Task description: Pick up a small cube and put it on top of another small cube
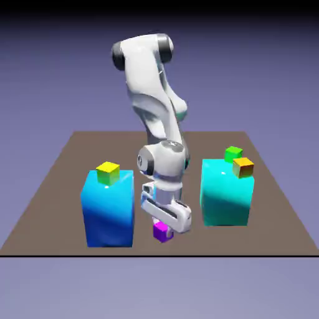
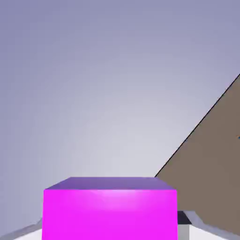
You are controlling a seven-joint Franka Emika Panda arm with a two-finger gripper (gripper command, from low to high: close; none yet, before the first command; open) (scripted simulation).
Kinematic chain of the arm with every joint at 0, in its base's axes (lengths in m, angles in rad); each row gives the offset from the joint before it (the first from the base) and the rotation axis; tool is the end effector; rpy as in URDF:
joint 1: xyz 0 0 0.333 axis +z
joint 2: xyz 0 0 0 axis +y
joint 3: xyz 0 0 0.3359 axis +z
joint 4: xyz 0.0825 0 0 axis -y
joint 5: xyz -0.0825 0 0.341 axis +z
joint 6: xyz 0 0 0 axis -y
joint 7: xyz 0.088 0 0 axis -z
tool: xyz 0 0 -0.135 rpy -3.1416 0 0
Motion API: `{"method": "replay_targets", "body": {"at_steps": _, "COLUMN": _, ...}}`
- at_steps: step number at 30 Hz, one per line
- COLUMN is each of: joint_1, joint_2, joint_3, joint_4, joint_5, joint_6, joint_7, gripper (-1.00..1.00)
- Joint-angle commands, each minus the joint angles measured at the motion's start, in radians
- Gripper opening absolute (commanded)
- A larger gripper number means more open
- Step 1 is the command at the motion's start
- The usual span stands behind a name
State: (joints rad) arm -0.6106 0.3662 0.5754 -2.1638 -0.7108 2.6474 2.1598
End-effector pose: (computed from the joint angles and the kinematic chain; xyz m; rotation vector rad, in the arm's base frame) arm 0.5642 -0.0204 0.2931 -2.0523 2.2179 -0.4266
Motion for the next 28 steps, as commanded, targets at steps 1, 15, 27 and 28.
{"method": "replay_targets", "body": {"at_steps": 1, "joint_1": -0.036, "joint_2": -0.028, "joint_3": 0.022, "joint_4": 0.032, "joint_5": 0.016, "joint_6": -0.035, "joint_7": -0.009, "gripper": -1.00}}
{"method": "replay_targets", "body": {"at_steps": 15, "joint_1": -0.248, "joint_2": -0.533, "joint_3": -0.015, "joint_4": -0.031, "joint_5": 0.578, "joint_6": -0.573, "joint_7": 0.380, "gripper": -1.00}}
{"method": "replay_targets", "body": {"at_steps": 27, "joint_1": -0.286, "joint_2": -0.587, "joint_3": -0.027, "joint_4": -0.201, "joint_5": 0.693, "joint_6": -0.516, "joint_7": 0.532, "gripper": 1.00}}
{"method": "replay_targets", "body": {"at_steps": 28, "joint_1": -0.285, "joint_2": -0.603, "joint_3": -0.031, "joint_4": -0.172, "joint_5": 0.701, "joint_6": -0.559, "joint_7": 0.525, "gripper": 1.00}}
